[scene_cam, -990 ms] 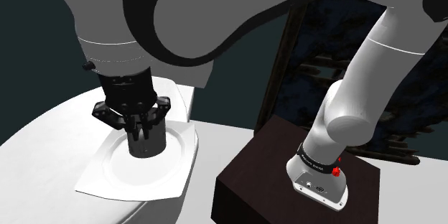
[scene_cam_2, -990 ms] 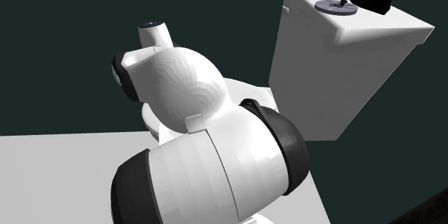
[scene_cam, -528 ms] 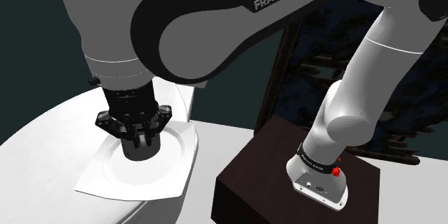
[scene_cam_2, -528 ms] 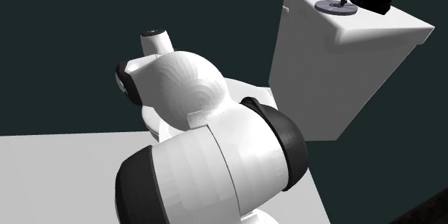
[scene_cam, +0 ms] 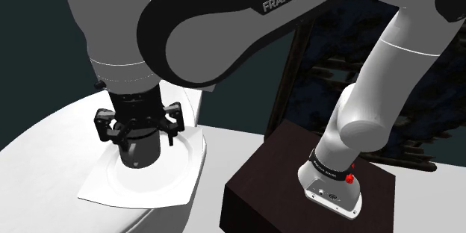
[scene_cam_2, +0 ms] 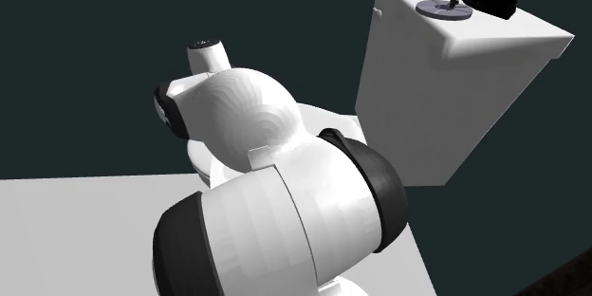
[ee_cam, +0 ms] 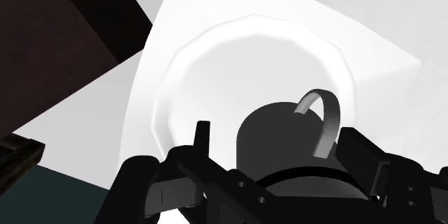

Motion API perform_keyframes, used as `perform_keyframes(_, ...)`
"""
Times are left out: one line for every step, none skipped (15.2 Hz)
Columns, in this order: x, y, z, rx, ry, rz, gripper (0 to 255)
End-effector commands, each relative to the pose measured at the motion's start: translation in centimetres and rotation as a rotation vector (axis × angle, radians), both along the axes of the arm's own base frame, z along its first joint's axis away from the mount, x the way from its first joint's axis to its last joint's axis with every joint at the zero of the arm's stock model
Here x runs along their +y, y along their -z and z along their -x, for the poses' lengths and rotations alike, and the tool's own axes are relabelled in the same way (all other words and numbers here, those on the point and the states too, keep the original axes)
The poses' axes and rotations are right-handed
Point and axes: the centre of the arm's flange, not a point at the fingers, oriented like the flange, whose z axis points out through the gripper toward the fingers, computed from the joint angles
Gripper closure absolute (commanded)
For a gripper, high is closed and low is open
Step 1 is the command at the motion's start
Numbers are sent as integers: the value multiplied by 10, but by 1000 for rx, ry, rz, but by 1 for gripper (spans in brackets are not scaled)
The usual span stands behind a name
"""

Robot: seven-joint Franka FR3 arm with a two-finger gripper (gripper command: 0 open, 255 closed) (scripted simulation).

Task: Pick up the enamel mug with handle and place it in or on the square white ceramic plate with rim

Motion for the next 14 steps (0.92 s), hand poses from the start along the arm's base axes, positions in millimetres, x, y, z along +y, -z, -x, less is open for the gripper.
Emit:
perform_keyframes(0, 0, 0, 0, 0, 0, 0)
perform_keyframes(0, -1, 0, 0, 0, 0, 0)
perform_keyframes(0, -14, 0, 0, 0, 0, 0)
perform_keyframes(0, -27, 1, 0, 0, 0, 0)
perform_keyframes(1, -40, 1, 0, 0, 0, 0)
perform_keyframes(1, -50, 2, 0, 0, 0, 0)
perform_keyframes(1, -50, 2, 0, 0, 0, 0)
perform_keyframes(1, -50, 2, 0, 0, 0, 0)
perform_keyframes(1, -50, 2, 0, 0, 0, 0)
perform_keyframes(1, -50, 2, 0, 0, 0, 0)
perform_keyframes(1, -50, 2, 0, 0, 0, 0)
perform_keyframes(1, -50, 2, 0, 0, 0, 0)
perform_keyframes(1, -50, 2, 0, 0, 0, 0)
perform_keyframes(1, -50, 2, 0, 0, 0, 0)
